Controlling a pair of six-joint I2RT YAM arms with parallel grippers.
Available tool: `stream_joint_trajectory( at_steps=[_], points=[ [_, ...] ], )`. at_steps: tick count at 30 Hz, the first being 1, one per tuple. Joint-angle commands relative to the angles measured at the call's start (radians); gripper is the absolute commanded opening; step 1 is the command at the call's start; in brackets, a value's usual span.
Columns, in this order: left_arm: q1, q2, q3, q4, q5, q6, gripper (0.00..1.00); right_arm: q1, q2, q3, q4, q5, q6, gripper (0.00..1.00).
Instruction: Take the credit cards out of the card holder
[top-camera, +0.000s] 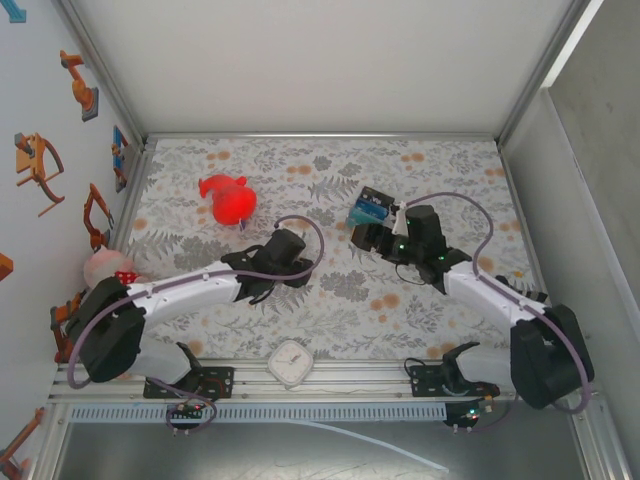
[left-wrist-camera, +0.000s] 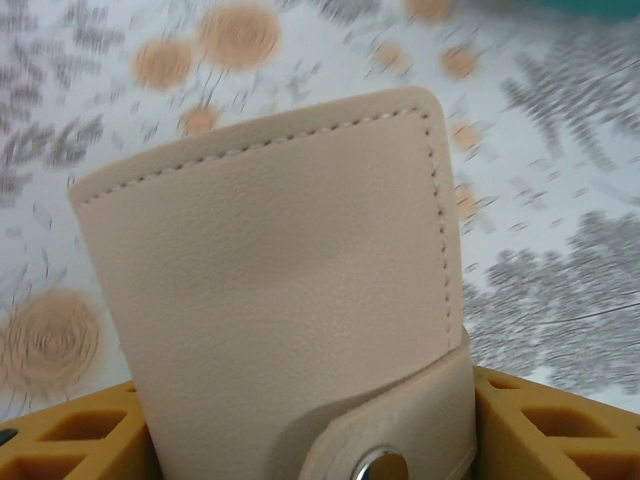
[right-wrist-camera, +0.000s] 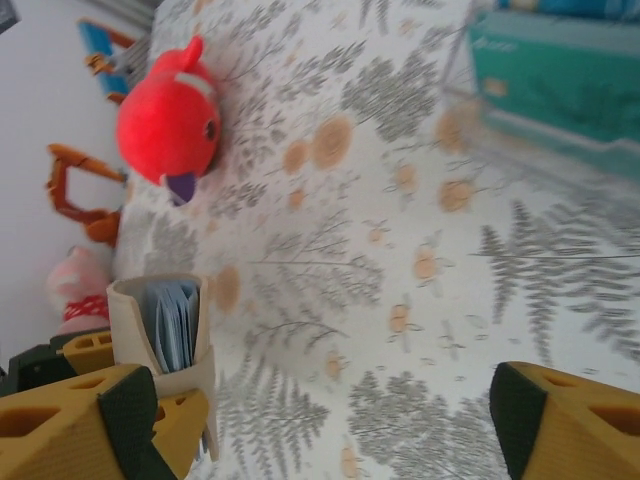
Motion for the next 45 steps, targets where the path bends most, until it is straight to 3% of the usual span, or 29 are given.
stream_joint_trajectory(
  at_steps=[1,12,29,37,42,45],
  points=[
    [-0.010,-0.063,-0.018,0.107,0.013,0.114,0.63,0.023,0.040,-0.009,0.201,-0.160,0.082,0.82],
    [-0.026,-0.145,-0.051,0.200,0.110,0.235,0.63,0.104,0.132,0.072,0.323,-0.237,0.087,0.78],
    [-0.029,-0.147,-0.038,0.215,0.165,0.237,0.63,0.164,0.201,0.130,0.362,-0.253,0.083,0.70],
    [-0.033,-0.147,-0.035,0.229,0.189,0.237,0.66,0.186,0.229,0.147,0.362,-0.244,0.085,0.51],
    [-0.033,-0.168,-0.050,0.245,0.195,0.223,0.70,0.186,0.229,0.148,0.354,-0.215,0.085,0.14],
    [-0.032,-0.193,-0.059,0.249,0.196,0.209,0.76,0.185,0.224,0.150,0.354,-0.201,0.077,0.04]
  ],
)
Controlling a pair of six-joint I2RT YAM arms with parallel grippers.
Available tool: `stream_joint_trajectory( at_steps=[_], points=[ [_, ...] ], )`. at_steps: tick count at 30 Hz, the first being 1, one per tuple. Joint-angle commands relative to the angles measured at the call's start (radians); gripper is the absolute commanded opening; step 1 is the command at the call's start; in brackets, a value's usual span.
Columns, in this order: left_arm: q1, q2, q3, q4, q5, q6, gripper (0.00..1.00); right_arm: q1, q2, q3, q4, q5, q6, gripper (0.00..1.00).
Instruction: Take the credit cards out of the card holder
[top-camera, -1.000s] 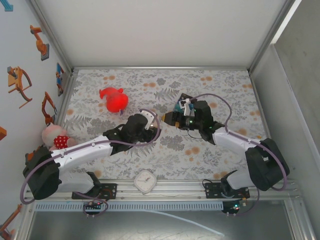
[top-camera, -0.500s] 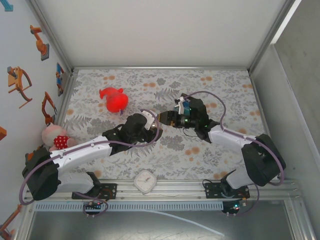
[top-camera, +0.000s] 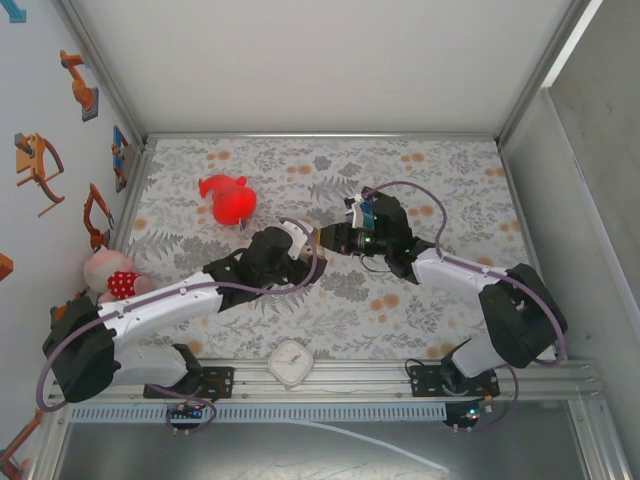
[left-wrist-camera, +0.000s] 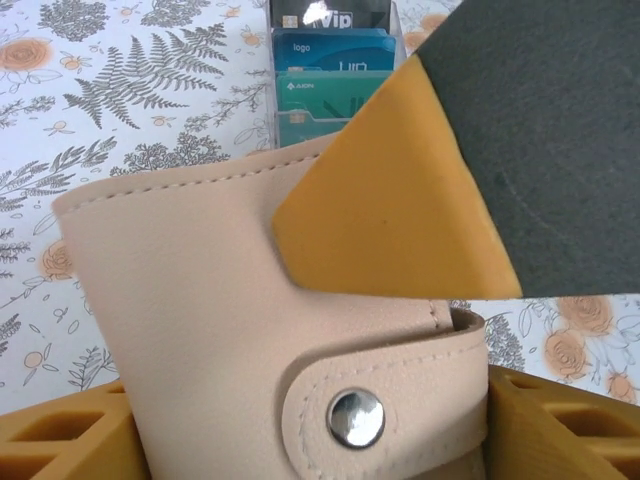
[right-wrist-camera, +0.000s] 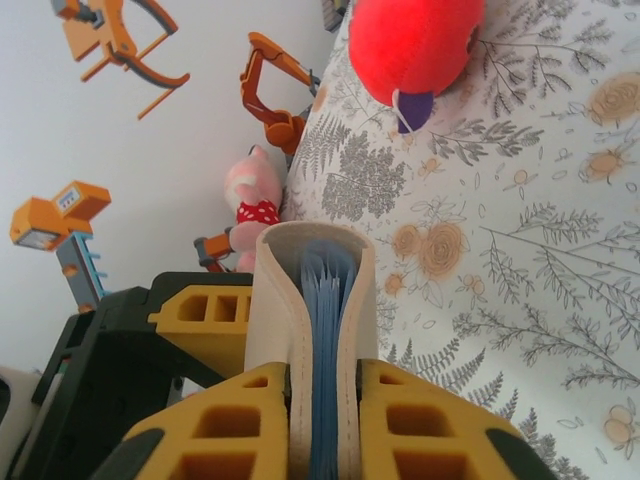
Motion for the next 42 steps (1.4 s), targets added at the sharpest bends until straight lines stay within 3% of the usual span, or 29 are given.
stream_joint_trajectory(
  at_steps=[1,4,10,15,22,24,28,36,42],
  points=[
    [-0.010,-0.058,-0.011,0.058,0.041,-0.010,0.78,0.007,0.000,0.031,0.028,0.021,-0.017,0.02],
    [-0.009,-0.107,-0.030,0.064,0.035,-0.031,0.90,0.005,-0.017,0.039,-0.001,0.037,-0.046,0.00],
    [0.027,-0.241,-0.086,0.073,0.018,-0.109,0.97,-0.009,-0.083,0.045,-0.081,0.068,-0.128,0.00],
    [0.134,-0.316,-0.147,0.145,0.167,-0.202,0.98,-0.035,-0.135,0.047,-0.121,0.053,-0.176,0.00],
    [0.222,-0.328,-0.164,0.188,0.404,-0.189,0.83,-0.065,-0.203,0.058,-0.161,-0.033,-0.216,0.00],
    [0.256,-0.328,-0.186,0.260,0.502,-0.220,0.78,-0.069,-0.217,0.064,-0.159,-0.076,-0.223,0.00],
    [0.305,-0.311,-0.222,0.404,0.674,-0.286,0.76,-0.069,-0.229,0.071,-0.129,-0.170,-0.231,0.00],
    [0.306,-0.251,-0.204,0.437,0.840,-0.279,0.74,-0.069,-0.238,0.094,-0.081,-0.262,-0.225,0.00],
    [0.306,-0.220,-0.228,0.501,0.893,-0.291,0.69,-0.069,-0.243,0.110,-0.067,-0.287,-0.219,0.00]
  ],
)
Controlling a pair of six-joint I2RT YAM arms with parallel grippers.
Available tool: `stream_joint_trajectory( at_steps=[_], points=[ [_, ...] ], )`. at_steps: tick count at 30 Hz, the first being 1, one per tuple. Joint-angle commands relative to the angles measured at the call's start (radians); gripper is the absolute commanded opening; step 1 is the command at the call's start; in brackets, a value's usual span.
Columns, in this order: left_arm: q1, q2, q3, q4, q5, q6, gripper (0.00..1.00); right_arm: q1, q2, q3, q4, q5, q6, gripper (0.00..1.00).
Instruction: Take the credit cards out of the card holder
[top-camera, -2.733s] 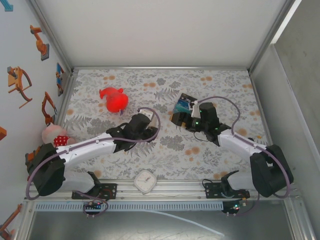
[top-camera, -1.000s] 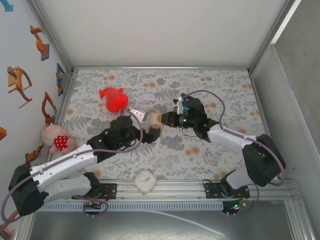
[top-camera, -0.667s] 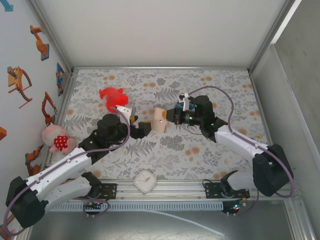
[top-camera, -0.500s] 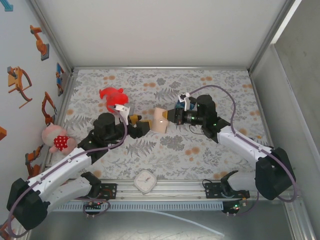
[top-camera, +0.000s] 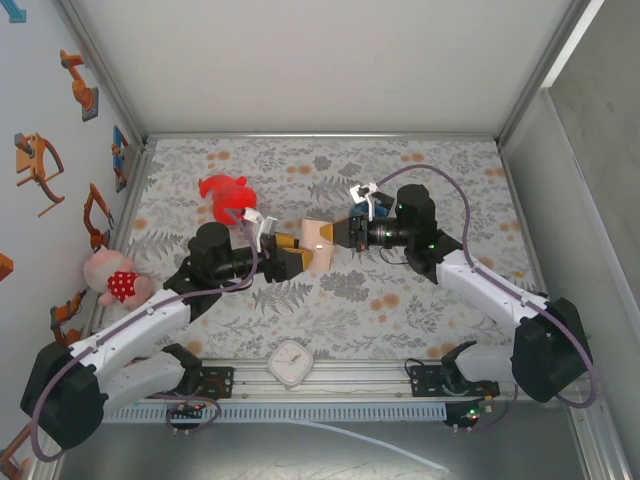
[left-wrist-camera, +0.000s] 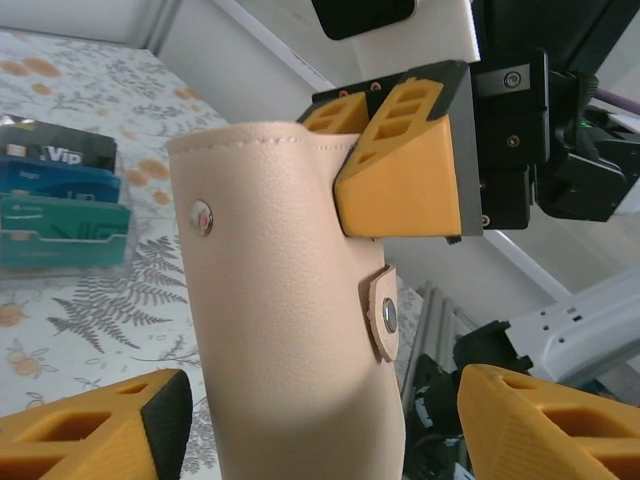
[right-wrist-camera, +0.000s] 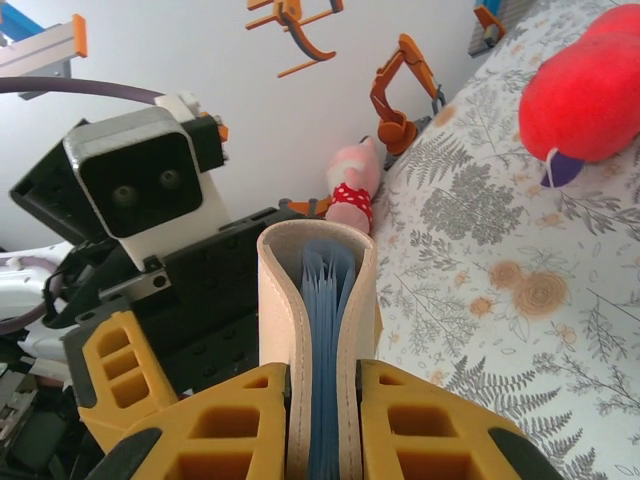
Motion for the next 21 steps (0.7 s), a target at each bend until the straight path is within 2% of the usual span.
stream_joint_trajectory(
  at_steps=[1,12,15,21],
  points=[
    [0.003,0.013,-0.015,0.079,0.089,-0.016,0.67,-0.003,-0.039,0.048,0.057,-0.048,-0.007,0.00],
    [0.005,0.032,-0.071,0.221,0.155,-0.073,0.53,-0.003,-0.051,0.049,0.055,-0.054,-0.018,0.00],
    [0.005,0.030,-0.066,0.222,0.155,-0.074,0.46,-0.003,-0.050,0.044,0.057,-0.054,-0.020,0.00],
    [0.005,0.045,-0.051,0.233,0.155,-0.091,0.46,-0.003,-0.040,0.033,0.062,-0.055,-0.016,0.00]
  ],
)
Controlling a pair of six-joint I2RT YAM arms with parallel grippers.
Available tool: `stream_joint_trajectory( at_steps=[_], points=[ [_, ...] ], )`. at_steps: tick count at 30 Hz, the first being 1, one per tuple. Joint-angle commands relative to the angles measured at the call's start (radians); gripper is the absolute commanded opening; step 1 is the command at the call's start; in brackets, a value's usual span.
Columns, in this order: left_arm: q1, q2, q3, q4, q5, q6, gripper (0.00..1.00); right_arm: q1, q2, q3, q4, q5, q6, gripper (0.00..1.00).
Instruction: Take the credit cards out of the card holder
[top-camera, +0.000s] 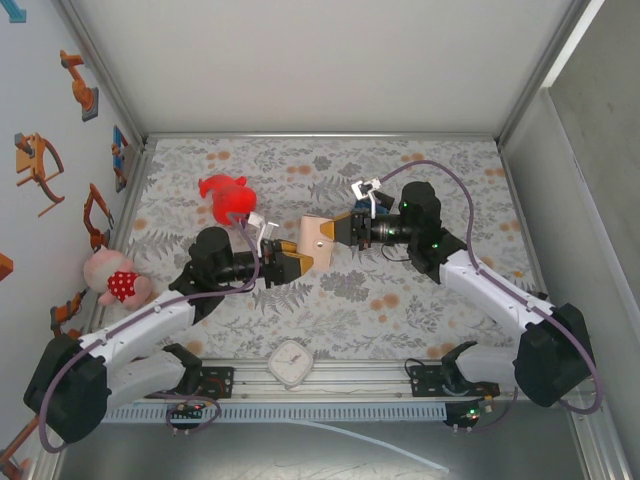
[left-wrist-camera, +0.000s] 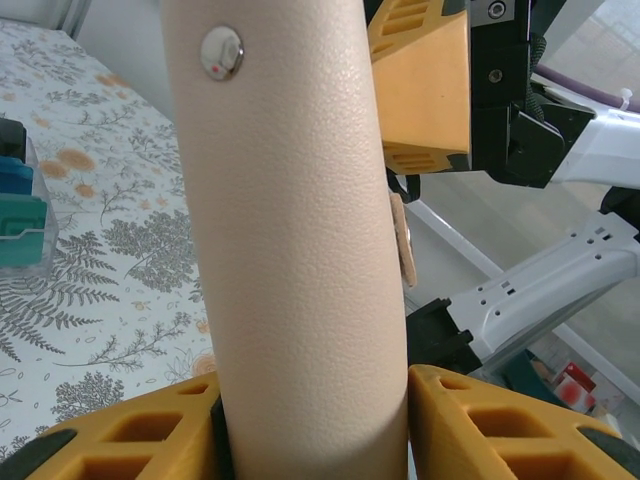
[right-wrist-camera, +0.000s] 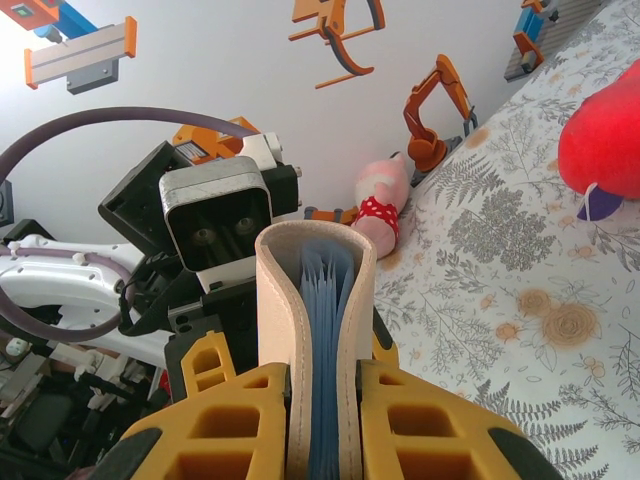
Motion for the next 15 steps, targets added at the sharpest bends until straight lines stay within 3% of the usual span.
stream_joint_trajectory(
  at_steps=[1,5,10,15],
  points=[
    [0.003,0.009,0.009,0.067,0.031,-0.022,0.45,-0.002,-0.014,0.013,0.042,-0.023,-0.016,0.00],
    [0.003,0.018,0.013,0.071,0.026,-0.029,0.37,-0.002,-0.013,0.011,0.031,-0.019,-0.023,0.00],
    [0.003,0.030,0.026,0.073,0.023,-0.039,0.36,-0.002,0.003,0.013,0.006,-0.013,-0.034,0.00],
    [0.003,0.032,0.031,0.076,0.022,-0.045,0.48,-0.002,0.012,0.011,0.007,-0.011,-0.034,0.00]
  ],
)
